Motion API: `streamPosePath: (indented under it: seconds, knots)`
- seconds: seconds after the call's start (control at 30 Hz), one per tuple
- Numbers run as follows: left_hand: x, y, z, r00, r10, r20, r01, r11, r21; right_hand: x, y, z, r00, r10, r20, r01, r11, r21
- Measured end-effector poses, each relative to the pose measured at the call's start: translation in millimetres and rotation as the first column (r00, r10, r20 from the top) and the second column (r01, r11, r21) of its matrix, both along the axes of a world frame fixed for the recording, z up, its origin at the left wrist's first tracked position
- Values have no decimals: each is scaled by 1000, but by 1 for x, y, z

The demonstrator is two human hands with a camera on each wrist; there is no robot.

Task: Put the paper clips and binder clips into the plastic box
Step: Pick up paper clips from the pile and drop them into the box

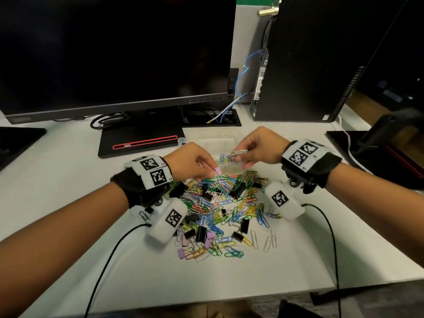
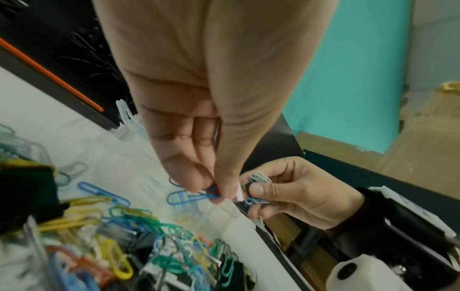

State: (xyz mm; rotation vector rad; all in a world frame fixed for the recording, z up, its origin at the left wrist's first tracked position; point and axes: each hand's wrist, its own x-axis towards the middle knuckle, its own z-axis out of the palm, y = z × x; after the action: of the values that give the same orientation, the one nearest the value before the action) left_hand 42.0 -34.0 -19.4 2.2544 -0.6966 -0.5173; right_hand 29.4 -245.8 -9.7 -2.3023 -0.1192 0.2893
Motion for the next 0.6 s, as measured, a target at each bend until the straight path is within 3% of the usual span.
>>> streamPosePath:
  seconds: [0.1,0.2,0.37,0.47,0.6]
  knots:
    - [8,0,5,997,69,-22,-70,994,-79,17,7,2,997,-22,80,24,999,-28]
    - [16,1,10,990,127,-60,-134,981,-142,24,12,-2,994,47,95,-30,985,-168]
    - [28,-6,16,980,196,-23,-196,955,-223,18,10,0,983,73,170,-25,963,-270]
    - [32,-12,12,971,226,-73,-236,953,-188,4,3,3,976,80,201,-21,960,-281]
    - [34,-8,9,980,189,59,-182,977,-107,-25,-10,4,971,175,163,-91,901,-425]
